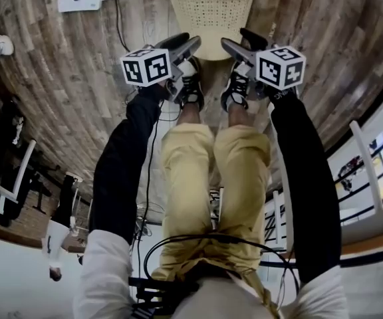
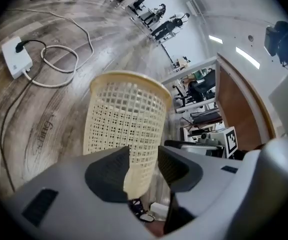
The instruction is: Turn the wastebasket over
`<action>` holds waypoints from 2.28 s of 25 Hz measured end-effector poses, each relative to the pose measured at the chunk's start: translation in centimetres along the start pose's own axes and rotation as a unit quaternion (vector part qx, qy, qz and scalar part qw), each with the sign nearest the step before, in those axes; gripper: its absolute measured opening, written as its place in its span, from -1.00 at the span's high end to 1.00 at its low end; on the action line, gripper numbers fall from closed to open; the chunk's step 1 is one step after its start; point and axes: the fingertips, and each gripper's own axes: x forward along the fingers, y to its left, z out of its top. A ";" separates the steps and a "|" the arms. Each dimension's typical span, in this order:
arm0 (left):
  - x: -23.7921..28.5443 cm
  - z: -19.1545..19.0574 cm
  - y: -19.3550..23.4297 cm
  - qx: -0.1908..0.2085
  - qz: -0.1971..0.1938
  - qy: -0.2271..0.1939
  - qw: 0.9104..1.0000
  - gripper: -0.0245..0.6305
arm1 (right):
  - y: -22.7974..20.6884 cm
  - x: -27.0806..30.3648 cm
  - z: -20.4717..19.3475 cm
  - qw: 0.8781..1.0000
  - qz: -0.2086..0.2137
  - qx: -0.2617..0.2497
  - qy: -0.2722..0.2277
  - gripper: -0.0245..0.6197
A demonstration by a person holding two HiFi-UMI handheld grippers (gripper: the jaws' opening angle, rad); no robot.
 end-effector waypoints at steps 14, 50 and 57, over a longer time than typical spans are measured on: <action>2.8 -0.7 -0.2 0.003 0.013 0.040 0.999 0.38 | -1.0 2.2 -0.4 0.999 -0.037 0.008 0.023 -0.06; 1.9 14.4 7.9 -0.139 0.178 -0.012 0.974 0.12 | -12.4 2.0 10.5 0.914 -0.176 0.349 -0.108 0.07; 0.2 13.0 7.5 -0.156 0.199 -0.010 0.967 0.33 | -11.0 0.7 9.5 0.917 -0.193 0.337 -0.092 0.26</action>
